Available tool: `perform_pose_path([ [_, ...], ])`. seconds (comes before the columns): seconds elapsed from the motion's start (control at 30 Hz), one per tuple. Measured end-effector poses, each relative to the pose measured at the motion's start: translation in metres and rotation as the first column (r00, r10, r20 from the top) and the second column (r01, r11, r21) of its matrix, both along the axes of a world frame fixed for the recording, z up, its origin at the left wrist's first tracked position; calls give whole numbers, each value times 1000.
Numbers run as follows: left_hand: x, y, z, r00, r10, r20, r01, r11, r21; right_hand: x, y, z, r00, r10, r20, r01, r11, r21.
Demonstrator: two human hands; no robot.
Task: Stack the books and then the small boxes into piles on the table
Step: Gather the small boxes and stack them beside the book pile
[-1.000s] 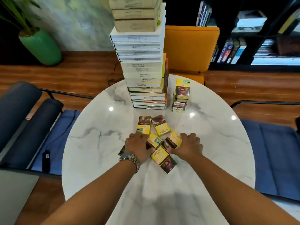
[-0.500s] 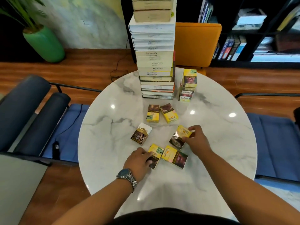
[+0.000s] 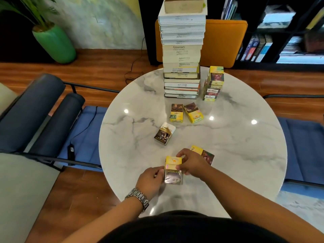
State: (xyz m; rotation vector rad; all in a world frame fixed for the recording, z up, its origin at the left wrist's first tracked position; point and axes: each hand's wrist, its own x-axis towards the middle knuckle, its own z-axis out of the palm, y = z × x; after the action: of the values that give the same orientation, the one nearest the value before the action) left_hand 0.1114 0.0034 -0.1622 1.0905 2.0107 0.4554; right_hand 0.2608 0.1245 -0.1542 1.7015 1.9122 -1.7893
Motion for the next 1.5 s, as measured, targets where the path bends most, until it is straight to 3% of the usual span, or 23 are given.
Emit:
perform_pose_path([
  [0.13,-1,2,3,996,47,75,-44,998,-37,-6,-1,-6,996,21,81,-28,996,89],
  [0.4,-2,5,6,991,88,97,-82,995,-58,-11,-8,-4,994,-11,111,-2,994,112],
  [0.6,-18,26,8,969,239,57,-241,970,22,18,0,8,962,-110,252,-39,852,522],
  [0.73,-37,73,0,950,312,34,-311,950,-26,42,17,2,863,-42,503,-273,800,534],
  [0.83,-41,112,-6,964,233,-124,-245,965,-93,48,19,-2,781,99,616,-459,760,460],
  [1.03,-39,150,-13,908,-78,-411,31,992,-120,56,11,-4,776,85,626,-454,764,459],
  [1.33,-47,128,0,980,-14,-198,1,998,-68,53,5,-2,715,123,688,-559,692,456],
  [1.5,-62,95,37,984,177,-14,-175,981,86,59,16,5,786,123,607,-426,818,387],
])
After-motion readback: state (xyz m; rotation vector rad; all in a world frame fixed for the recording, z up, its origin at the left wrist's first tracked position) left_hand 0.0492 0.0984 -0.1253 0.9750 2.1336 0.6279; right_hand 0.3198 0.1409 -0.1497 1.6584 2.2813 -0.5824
